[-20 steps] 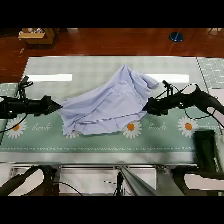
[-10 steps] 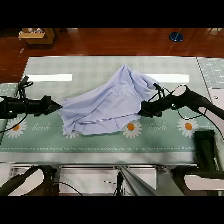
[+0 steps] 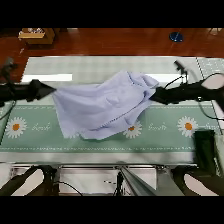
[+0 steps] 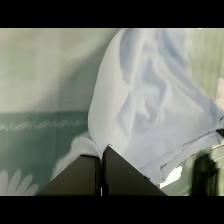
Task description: Fold the shirts.
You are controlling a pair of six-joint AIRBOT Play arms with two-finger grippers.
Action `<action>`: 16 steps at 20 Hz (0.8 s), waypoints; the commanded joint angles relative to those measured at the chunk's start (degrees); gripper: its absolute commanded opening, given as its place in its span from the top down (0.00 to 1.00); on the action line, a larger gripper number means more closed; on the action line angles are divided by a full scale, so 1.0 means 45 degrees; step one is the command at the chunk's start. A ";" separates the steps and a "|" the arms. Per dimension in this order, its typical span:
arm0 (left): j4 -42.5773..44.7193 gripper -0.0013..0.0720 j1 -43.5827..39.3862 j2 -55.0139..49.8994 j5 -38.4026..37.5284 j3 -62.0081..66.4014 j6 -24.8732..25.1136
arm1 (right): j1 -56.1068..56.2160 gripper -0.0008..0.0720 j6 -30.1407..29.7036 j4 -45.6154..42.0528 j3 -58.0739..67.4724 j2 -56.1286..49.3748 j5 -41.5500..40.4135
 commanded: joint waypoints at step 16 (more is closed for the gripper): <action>-0.0457 0.95 0.1608 0.4901 -0.3487 0.4716 -0.3055 | -0.2453 0.97 0.1326 -0.1540 0.8286 0.4478 0.3920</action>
